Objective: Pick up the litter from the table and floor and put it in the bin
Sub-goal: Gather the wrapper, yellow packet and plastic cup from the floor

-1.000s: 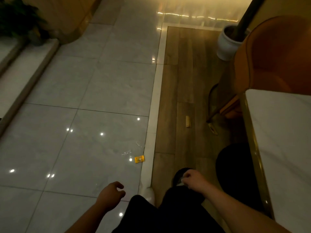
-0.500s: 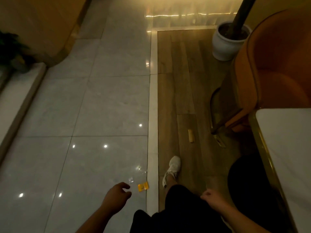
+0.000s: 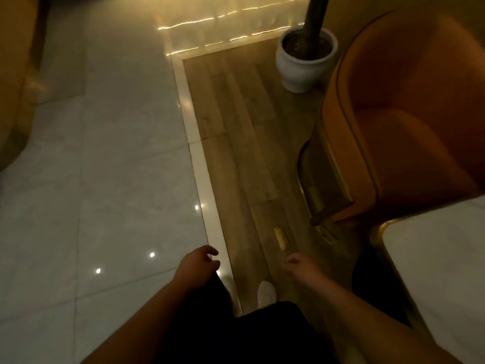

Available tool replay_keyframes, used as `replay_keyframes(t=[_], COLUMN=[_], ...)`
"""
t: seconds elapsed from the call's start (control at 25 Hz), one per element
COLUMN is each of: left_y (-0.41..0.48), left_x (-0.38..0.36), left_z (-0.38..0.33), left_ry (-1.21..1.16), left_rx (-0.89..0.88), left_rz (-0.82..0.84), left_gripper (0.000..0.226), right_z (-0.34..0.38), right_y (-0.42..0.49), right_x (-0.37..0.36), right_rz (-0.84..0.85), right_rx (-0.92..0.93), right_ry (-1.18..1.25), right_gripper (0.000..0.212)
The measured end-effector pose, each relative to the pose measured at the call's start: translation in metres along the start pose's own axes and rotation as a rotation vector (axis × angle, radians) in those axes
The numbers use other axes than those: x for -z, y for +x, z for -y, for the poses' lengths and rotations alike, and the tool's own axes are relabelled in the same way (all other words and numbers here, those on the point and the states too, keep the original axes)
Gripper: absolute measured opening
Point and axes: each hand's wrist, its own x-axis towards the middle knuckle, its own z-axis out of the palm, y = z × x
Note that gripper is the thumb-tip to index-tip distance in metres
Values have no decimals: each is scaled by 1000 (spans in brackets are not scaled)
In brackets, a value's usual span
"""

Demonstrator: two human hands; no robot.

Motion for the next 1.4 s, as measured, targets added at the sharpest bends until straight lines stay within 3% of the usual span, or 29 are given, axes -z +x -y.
replay_keyframes(t=[0.08,0.2,0.28,0.4,0.52,0.6,0.88,1.0,1.2,1.4], left_y=[38,105,154,207,229,231,282,340,440,530], left_x=[18,43,57,65,58,39,-86,-153,-267,-377], left_z=[-28,-67,-93,-130,-174,-194,-177,-155,-123,-90], left_ry=[54,230,401,631,681,744,990,1052,1373,1618], left_rx=[-51,-149,-223,-336,-424,-528,-669,-722,-1157,-1508], left_rz=[61,177,298,394,412,444,609,663,640,545], left_gripper=[33,36,36,37,37,36,36,56,53,64], right_z=[9,-3,-18,-1,35,37,-24,-58,-122,-201], right_y=[10,15,23,15,9,16,119,176,281,423], right_x=[3,-9,-28,-44,-57,-71,-112,-119,-123,-112], right_rz=[-37,-99,-198,-255,-334,-337,-382,-412,-558,-684], right_rx=[-11,-228,-331,-478,-488,-490,-488,-557,-591,-480], right_ry=[86,324,472,621,705,773,845,933,945,615], right_gripper=[5,19,16,33,9,8,6,8,15,60])
